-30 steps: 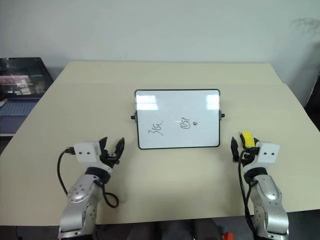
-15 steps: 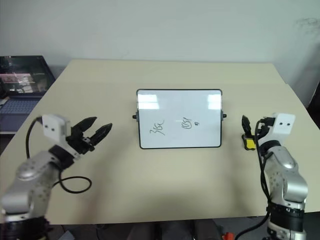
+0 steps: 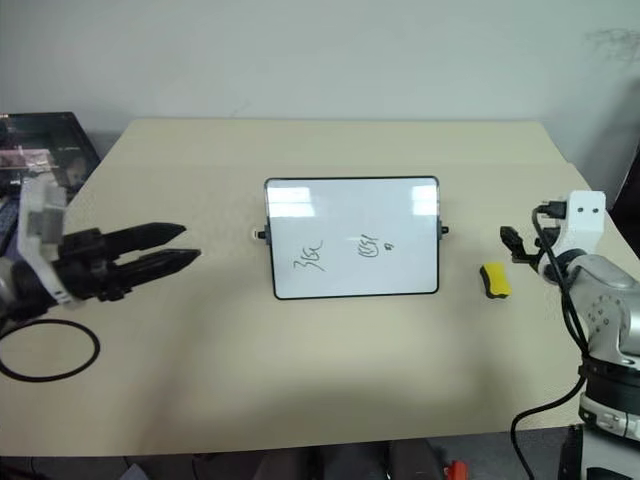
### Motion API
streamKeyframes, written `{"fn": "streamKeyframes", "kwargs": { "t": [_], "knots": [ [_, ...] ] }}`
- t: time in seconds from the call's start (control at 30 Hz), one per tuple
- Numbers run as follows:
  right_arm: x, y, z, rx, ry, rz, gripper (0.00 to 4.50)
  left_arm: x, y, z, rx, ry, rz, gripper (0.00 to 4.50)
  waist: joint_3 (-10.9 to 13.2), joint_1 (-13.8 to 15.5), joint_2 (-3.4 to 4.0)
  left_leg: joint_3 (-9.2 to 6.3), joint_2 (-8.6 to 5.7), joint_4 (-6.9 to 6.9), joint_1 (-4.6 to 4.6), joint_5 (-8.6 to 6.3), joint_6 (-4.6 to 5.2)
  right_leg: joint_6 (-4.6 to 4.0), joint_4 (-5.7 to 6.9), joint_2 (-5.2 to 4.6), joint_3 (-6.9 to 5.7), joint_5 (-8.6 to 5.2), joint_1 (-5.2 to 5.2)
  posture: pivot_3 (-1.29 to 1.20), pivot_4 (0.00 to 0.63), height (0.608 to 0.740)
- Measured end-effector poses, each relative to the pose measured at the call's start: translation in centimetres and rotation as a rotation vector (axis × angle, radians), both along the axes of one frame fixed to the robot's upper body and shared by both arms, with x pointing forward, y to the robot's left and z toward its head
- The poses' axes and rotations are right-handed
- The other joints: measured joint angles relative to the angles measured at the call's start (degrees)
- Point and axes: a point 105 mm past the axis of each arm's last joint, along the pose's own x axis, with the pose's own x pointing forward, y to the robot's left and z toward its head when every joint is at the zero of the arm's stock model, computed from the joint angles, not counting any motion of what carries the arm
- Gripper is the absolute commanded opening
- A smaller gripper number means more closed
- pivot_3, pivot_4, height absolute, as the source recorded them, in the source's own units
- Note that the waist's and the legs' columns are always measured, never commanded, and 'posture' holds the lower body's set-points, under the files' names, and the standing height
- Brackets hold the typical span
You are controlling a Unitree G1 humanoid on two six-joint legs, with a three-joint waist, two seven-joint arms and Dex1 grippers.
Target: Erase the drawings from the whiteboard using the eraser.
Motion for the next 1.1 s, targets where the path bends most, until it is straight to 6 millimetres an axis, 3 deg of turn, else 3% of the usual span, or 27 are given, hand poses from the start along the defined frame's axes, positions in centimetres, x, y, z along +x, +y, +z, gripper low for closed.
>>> {"fn": "streamKeyframes", "kwargs": {
  "t": [0.23,0.5,1.1],
  "knots": [
    [-0.5,-0.1,-0.9,0.005,0.1,-0.013,4.5,-0.4,0.4,-0.4,0.016,0.037,-0.036,3.19,0.0,0.02,-0.01,0.01,-0.02,-0.02,-0.04,-0.01,0.01,0.03,-0.04,0.0,0.0,-0.02,-0.02,0.0,0.15,0.74],
    [-0.9,1.1,-3.6,-0.023,0.189,0.002,4.5,-0.4,0.8,-0.9,0.027,0.052,-0.026,3.19,0.0,-0.01,-0.01,0.01,0.01,-0.04,-0.04,-0.01,0.01,0.02,-0.02,-0.03,0.01,-0.03,-0.05,0.0,0.15,0.74],
    [-0.9,1.3,-5.4,-0.024,0.27,0.023,4.5,-0.8,1.2,-2.0,0.041,0.076,-0.023,3.19,0.0,-0.01,-0.01,0.01,0.01,-0.04,-0.06,-0.01,0.0,0.02,-0.01,-0.02,0.01,-0.03,-0.07,0.0,0.15,0.74]
  ]
}}
